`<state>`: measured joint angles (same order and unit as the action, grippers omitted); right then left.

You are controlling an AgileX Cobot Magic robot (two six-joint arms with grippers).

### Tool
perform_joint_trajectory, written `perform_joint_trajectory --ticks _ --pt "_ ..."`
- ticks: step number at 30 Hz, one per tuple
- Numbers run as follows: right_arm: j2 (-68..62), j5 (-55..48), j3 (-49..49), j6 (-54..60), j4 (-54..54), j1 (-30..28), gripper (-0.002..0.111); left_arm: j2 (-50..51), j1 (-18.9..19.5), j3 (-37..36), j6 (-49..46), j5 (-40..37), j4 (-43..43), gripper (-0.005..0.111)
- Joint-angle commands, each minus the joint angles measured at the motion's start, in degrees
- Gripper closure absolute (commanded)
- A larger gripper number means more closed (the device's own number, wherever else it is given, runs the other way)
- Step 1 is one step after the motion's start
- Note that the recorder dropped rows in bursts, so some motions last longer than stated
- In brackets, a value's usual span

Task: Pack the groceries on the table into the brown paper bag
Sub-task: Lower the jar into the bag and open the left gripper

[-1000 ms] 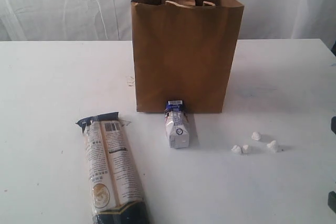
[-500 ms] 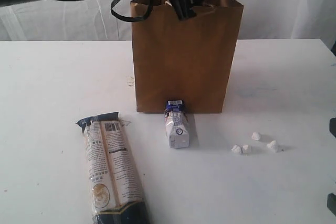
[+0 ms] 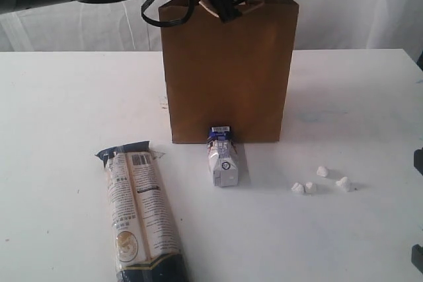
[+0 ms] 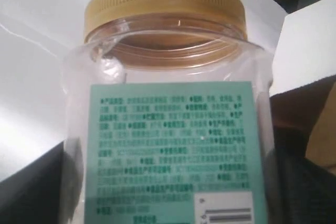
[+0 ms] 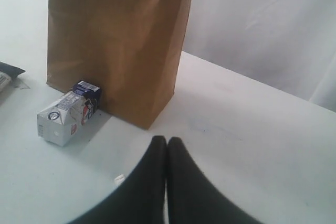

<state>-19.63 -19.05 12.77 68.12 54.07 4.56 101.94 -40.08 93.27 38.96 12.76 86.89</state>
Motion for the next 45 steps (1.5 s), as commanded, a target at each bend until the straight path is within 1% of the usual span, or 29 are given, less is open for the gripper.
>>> perform_joint_trajectory --ticks 1,3,5,7,10,11,13,15,19,26,30,35,38,41,45 --pt "0.2 -0.2 -0.2 0.0 0.3 0.0 0.108 -0.5 0.1 0.8 6.5 -0.6 0.5 0.103" --pt "0.2 -0.2 -0.2 0.0 0.3 0.0 0.108 -0.5 0.1 0.7 7.4 -2.5 0.5 0.09" --pt "0.2 -0.2 -0.2 0.0 0.3 0.0 0.108 -0.5 0.1 0.7 7.7 -4.3 0.5 0.084" --pt "0.2 -0.2 -0.2 0.0 0.3 0.0 0.108 -0.5 0.1 0.7 7.7 -6.9 0.5 0.079" --pt "0.2 -0.3 -0.2 0.0 0.3 0.0 0.108 -0.5 0.1 0.7 6.2 -10.1 1.1 0.078" --pt "0.2 -0.3 -0.2 0.0 0.3 0.0 0.108 -0.5 0.1 0.7 4.0 -10.0 1.3 0.08" --pt "0.2 -0.3 -0.2 0.0 0.3 0.0 0.108 -0.5 0.1 0.7 1.5 -7.3 1.3 0.094" --pt "0.2 -0.3 -0.2 0.0 0.3 0.0 0.108 -0.5 0.1 0.7 0.2 -4.0 1.5 0.106" --pt "0.2 -0.3 -0.2 0.0 0.3 0.0 0.108 -0.5 0.1 0.7 -1.3 -2.9 1.7 0.107" --pt "0.2 -0.3 -0.2 0.0 0.3 0.0 0.108 -0.5 0.1 0.7 -1.3 -5.5 1.7 0.107" --pt "0.2 -0.3 -0.2 0.0 0.3 0.0 0.108 -0.5 0.1 0.7 -1.5 -5.9 1.7 0.097" --pt "0.2 -0.3 -0.2 0.0 0.3 0.0 0.108 -0.5 0.1 0.7 -1.0 -5.3 1.3 0.076" --pt "0.2 -0.3 -0.2 0.0 0.4 0.0 0.108 -0.4 0.1 0.7 2.6 -5.3 -1.9 0.067" --pt "0.2 -0.3 -0.2 0.0 0.4 0.0 0.108 0.0 0.1 0.4 6.8 -6.6 -4.2 0.062" --pt "0.2 -0.5 -0.2 0.0 0.4 0.0 0.108 0.5 0.1 0.4 6.9 -8.6 -4.2 0.06"
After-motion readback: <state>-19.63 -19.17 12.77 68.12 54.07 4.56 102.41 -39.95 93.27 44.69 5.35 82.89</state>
